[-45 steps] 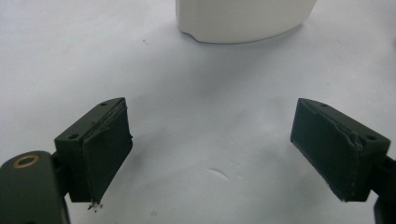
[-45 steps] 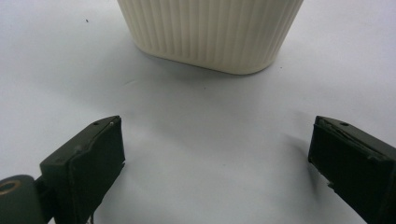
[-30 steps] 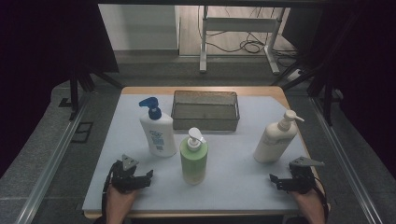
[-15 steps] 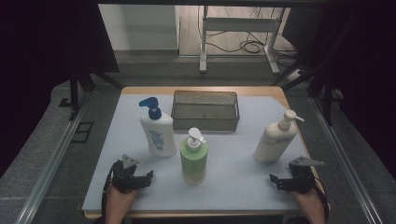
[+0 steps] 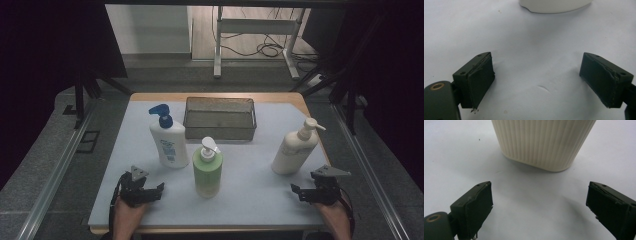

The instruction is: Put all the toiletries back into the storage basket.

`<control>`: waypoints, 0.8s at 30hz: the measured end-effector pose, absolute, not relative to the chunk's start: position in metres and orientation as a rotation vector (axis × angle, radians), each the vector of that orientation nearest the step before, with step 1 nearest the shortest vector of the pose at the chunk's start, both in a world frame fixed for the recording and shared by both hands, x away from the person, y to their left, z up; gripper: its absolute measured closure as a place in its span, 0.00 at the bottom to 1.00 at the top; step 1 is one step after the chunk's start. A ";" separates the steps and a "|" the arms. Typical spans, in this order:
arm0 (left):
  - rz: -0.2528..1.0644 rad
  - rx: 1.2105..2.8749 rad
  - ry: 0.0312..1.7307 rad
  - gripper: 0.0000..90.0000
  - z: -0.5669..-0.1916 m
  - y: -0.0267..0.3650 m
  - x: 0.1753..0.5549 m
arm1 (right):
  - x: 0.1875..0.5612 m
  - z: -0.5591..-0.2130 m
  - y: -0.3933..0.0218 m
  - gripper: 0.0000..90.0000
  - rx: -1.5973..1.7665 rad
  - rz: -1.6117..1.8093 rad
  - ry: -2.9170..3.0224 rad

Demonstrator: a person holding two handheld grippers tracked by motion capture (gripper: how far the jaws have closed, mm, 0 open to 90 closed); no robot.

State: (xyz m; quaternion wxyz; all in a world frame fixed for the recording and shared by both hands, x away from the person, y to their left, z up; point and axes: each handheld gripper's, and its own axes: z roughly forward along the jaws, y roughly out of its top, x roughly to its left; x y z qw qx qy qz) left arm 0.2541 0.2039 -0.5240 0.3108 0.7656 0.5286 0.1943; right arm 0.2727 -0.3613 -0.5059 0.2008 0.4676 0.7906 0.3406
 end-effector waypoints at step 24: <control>0.513 2.021 1.396 0.13 -0.524 0.204 0.254 | 0.291 -0.497 -0.384 0.61 1.458 0.971 2.188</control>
